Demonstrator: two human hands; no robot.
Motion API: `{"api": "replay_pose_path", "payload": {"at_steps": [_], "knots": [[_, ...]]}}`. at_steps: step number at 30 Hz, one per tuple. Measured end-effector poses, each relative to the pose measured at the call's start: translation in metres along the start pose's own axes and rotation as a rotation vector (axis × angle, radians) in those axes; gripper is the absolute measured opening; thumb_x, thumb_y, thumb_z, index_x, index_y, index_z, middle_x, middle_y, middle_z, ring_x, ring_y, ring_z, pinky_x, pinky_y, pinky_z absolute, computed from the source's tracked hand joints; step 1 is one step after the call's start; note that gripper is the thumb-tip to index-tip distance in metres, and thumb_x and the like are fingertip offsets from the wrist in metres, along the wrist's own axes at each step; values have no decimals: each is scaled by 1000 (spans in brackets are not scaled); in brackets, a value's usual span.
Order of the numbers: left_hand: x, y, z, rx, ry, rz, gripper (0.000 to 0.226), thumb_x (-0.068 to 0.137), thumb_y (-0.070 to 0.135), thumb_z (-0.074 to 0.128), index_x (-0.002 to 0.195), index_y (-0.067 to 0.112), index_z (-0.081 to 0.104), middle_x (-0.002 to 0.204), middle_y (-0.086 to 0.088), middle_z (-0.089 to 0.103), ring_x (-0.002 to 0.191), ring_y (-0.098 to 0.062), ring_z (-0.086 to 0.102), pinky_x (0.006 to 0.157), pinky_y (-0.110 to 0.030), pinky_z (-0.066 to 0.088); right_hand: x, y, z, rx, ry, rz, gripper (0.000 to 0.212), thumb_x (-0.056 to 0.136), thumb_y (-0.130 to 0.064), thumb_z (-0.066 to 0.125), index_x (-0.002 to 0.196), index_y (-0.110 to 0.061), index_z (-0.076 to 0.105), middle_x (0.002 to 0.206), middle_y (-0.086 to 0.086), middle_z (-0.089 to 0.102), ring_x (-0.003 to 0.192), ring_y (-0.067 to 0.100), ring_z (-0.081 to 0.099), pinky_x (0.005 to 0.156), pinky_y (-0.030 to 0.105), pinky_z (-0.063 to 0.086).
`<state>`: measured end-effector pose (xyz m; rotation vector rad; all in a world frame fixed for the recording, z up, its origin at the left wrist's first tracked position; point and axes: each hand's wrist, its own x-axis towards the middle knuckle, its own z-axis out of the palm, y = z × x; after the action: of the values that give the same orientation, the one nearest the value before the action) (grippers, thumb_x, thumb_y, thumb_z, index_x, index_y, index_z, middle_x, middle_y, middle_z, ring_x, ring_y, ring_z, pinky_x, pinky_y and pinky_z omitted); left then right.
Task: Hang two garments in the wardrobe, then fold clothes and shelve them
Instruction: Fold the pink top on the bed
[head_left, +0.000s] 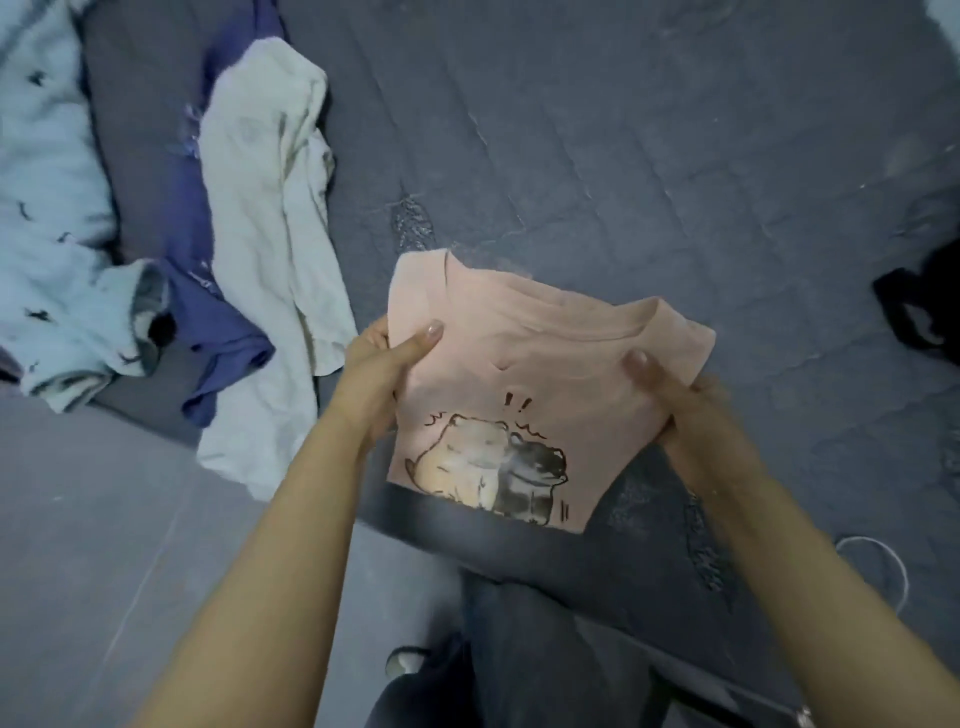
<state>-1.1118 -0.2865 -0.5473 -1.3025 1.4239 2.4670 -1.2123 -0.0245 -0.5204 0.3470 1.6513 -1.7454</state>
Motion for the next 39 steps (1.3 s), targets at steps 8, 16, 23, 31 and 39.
{"api": "replay_pose_path", "payload": {"at_steps": [8, 16, 23, 31, 39], "knots": [[-218, 55, -100, -237, 181, 347, 37, 73, 16, 72, 110, 11, 68, 111, -7, 72, 99, -19, 69, 76, -26, 55, -143, -70, 126, -89, -239, -291, 18, 73, -19, 71, 88, -11, 78, 99, 1, 75, 93, 11, 71, 75, 20, 55], [-462, 122, -224, -207, 483, 693, 40, 67, 22, 76, 105, 15, 68, 103, -3, 75, 91, -15, 72, 67, -22, 56, -304, -113, 296, -269, -663, -452, 33, 61, -35, 85, 90, -19, 80, 97, 5, 76, 90, 14, 72, 73, 22, 56], [-651, 147, -315, -242, 872, 1001, 32, 66, 23, 80, 97, 17, 75, 106, -9, 74, 95, -17, 70, 74, -24, 56, -437, -113, 475, -354, -1103, -505, 55, 56, -48, 87, 87, -4, 75, 94, 18, 74, 84, 23, 69, 73, 34, 56], [-812, 128, -357, -362, 1416, 1193, 33, 62, 21, 81, 95, 13, 76, 105, -13, 73, 92, -18, 71, 71, -23, 56, -594, -74, 648, -328, -1672, -412, 57, 55, -41, 85, 85, 4, 71, 92, 22, 73, 76, 23, 68, 67, 34, 55], [-956, 103, -342, -394, 1940, 1302, 28, 74, 9, 73, 102, 6, 72, 104, -13, 73, 93, -20, 71, 69, -23, 56, -789, -11, 741, -175, -2181, -325, 54, 57, -47, 87, 81, -1, 72, 89, 19, 73, 76, 21, 66, 66, 30, 53]]}}
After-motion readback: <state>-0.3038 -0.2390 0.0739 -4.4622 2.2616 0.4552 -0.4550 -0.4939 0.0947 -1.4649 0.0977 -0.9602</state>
